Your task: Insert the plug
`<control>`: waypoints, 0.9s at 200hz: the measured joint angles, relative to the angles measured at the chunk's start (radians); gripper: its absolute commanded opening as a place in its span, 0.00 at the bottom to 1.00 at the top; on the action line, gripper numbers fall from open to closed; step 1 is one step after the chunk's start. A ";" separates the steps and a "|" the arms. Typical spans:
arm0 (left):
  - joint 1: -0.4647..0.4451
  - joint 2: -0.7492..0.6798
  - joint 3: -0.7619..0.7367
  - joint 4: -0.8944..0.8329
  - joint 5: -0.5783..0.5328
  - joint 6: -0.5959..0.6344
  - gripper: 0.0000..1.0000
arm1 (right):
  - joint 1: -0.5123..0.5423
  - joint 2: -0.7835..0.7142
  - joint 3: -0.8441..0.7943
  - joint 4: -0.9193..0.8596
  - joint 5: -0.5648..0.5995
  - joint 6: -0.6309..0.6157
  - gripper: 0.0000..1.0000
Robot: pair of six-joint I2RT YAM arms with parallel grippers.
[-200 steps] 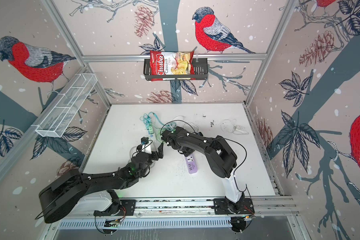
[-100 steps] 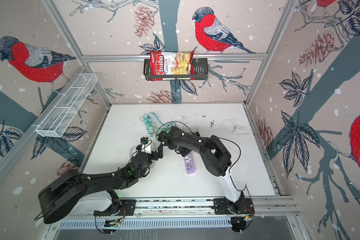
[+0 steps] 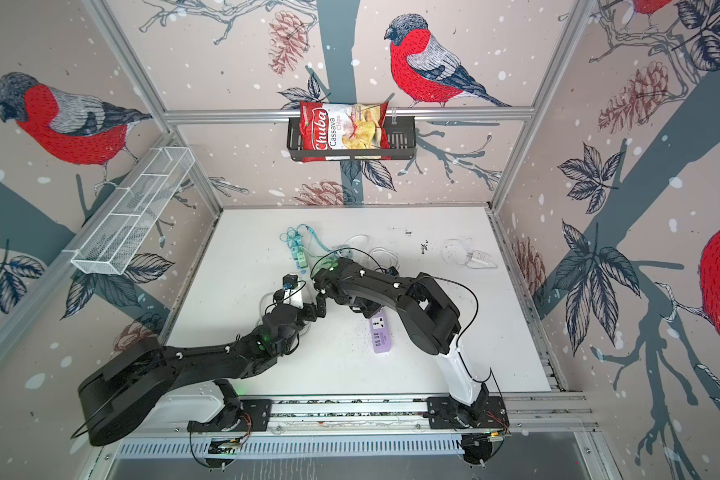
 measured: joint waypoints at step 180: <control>0.001 0.024 0.004 0.003 0.023 -0.003 0.98 | 0.027 -0.161 -0.268 0.048 0.031 0.000 0.00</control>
